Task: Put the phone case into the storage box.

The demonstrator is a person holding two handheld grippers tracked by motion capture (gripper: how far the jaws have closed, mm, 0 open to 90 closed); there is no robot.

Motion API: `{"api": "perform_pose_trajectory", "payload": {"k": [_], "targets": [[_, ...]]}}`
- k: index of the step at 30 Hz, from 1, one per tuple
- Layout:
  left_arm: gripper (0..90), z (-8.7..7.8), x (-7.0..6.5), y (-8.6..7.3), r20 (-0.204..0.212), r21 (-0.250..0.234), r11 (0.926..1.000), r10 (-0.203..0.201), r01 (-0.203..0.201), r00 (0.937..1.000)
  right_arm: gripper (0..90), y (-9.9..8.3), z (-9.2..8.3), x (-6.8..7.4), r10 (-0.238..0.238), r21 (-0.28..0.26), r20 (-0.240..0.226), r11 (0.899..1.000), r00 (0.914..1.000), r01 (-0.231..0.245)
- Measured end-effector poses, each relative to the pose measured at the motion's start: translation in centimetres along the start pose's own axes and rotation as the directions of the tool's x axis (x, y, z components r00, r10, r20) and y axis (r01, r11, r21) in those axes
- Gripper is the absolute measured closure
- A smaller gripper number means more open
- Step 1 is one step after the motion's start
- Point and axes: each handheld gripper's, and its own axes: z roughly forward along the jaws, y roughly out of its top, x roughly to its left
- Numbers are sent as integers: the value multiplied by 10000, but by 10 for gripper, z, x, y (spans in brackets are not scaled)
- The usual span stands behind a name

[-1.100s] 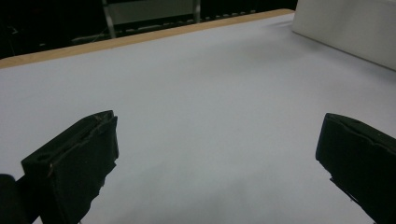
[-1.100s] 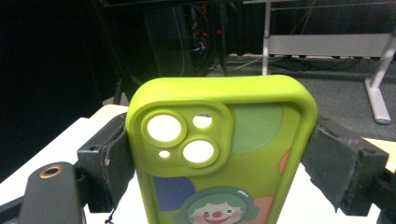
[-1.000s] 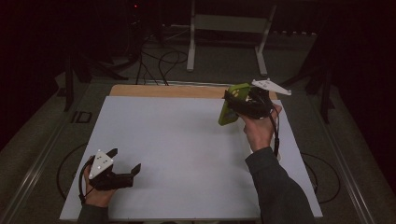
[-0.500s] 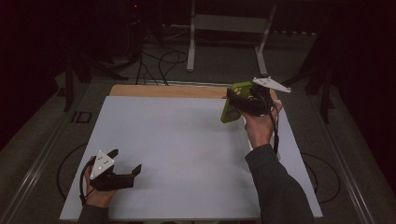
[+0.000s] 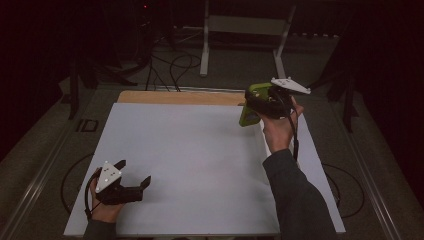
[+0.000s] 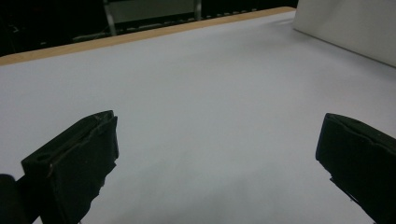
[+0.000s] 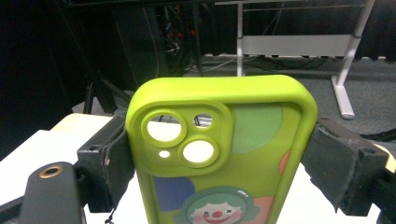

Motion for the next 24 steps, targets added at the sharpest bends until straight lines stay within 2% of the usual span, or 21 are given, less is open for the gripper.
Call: {"api": "perform_pose_trajectory", "payload": {"k": [8, 24], "targets": [[0, 0, -1, 0, -37, 33, 10000, 69, -68, 10000, 162, 3, 4, -5, -153, 96, 327, 9998, 9993, 150], [0, 0, -2, 0, -77, 44, 9999, 123, -123, 9999, 162, 10, 13, -16, -111, 91, 733, 9999, 9972, 105]]}}
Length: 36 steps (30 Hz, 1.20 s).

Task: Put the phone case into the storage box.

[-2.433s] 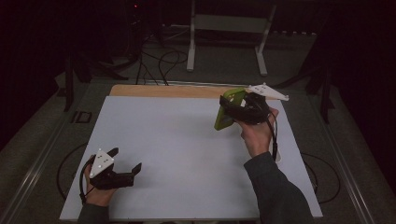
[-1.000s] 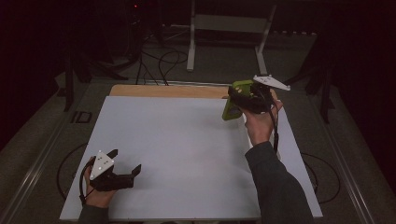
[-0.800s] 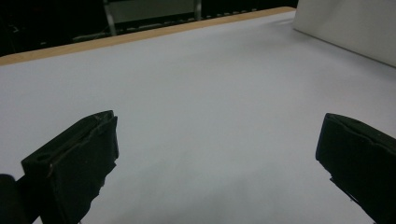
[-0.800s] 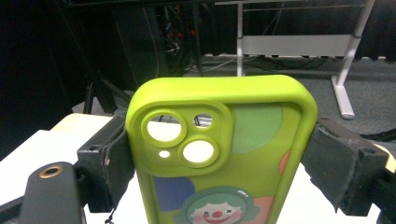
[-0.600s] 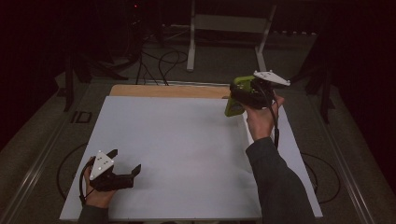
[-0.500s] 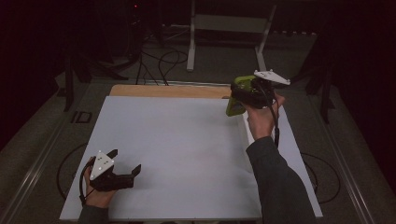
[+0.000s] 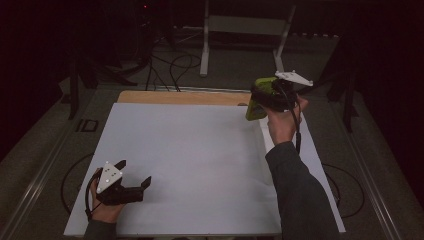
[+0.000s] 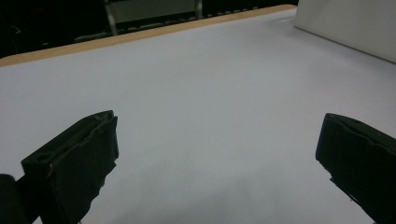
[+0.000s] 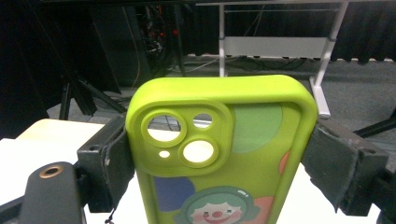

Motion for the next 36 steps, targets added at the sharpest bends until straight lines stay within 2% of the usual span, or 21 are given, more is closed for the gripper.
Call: {"api": "perform_pose_trajectory", "payload": {"k": [21, 29, 36], "targets": [[0, 0, -2, 0, 2, -14, 10000, 43, -43, 10000, 162, -1, 15, -15, 106, 94, 600, 9999, 9981, -112], [0, 0, -2, 0, 0, -19, 10000, 33, -33, 10000, 162, -2, 20, -24, 85, 112, 774, 9999, 9970, -94], [0, 1, -3, 0, 5, -20, 10000, 48, -48, 10000, 161, -3, 25, -34, 266, 121, 932, 9995, 9953, -278]]}}
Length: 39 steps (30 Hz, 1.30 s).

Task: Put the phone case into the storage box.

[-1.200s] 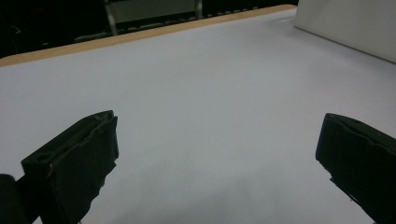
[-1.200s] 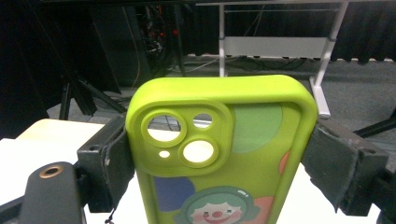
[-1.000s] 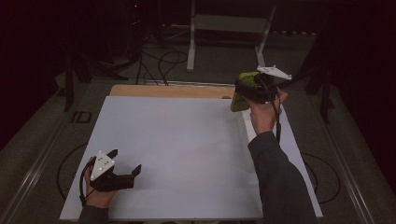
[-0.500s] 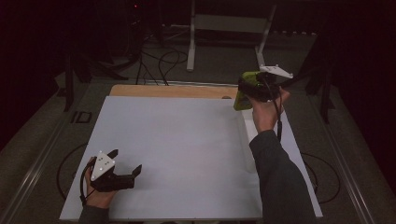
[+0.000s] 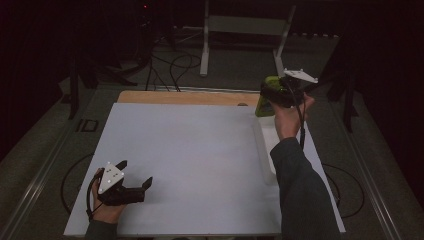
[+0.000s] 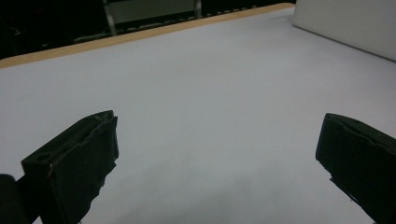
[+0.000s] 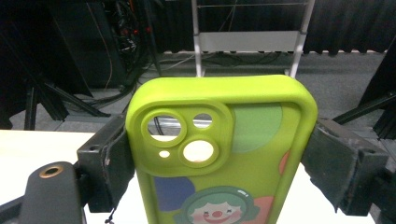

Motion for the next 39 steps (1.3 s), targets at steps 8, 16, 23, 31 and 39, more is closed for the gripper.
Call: {"api": "perform_pose_trajectory", "payload": {"k": [8, 16, 23, 31, 39], "targets": [[0, 1, -1, 0, 23, 64, 10000, 70, -70, 10000, 161, -2, 4, -8, 10, 56, 179, 10000, 9998, -11], [0, 1, 0, 0, 22, 46, 10000, 23, -24, 10000, 162, -7, 12, -14, 50, 302, 466, 9995, 9989, -64], [0, 1, 0, 0, 10, 25, 10000, 13, -13, 10000, 161, -9, 17, -20, 117, 408, 605, 9991, 9981, -142], [0, 0, 1, 0, 1, 2, 10000, -12, 12, 10000, 161, -12, 26, -20, 119, 571, 721, 9982, 9973, -160], [0, -1, 2, 0, -29, -40, 10000, -65, 65, 10000, 161, -16, 33, -19, 157, 742, 887, 9970, 9959, -223]]}}
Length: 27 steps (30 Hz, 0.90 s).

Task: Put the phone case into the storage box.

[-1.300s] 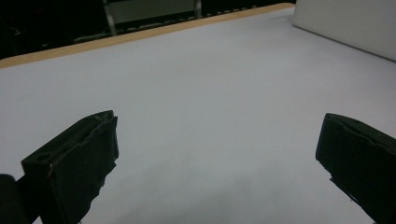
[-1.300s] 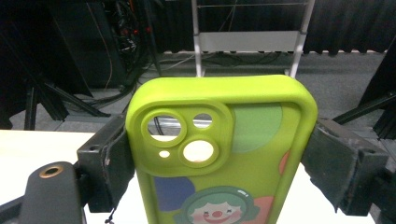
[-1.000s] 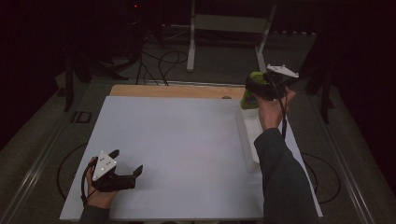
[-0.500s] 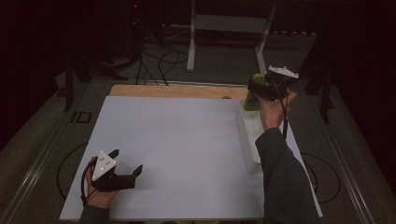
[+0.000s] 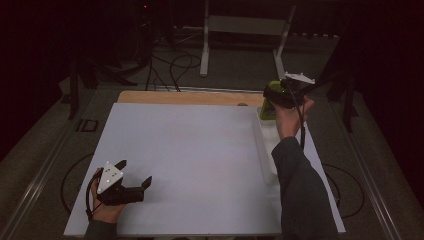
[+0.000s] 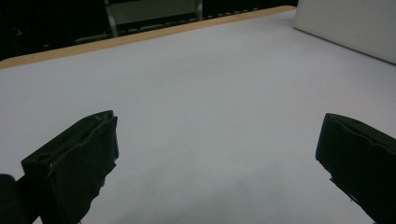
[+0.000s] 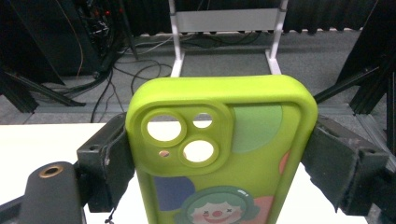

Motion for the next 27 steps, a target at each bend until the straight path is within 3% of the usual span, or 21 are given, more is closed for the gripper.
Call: {"api": "perform_pose_trajectory", "payload": {"k": [27], "targets": [[0, -2, 0, 1, -35, -108, 9999, -15, 14, 10000, 159, -13, 17, 4, -66, 579, 171, 9983, 9998, 56]]}}
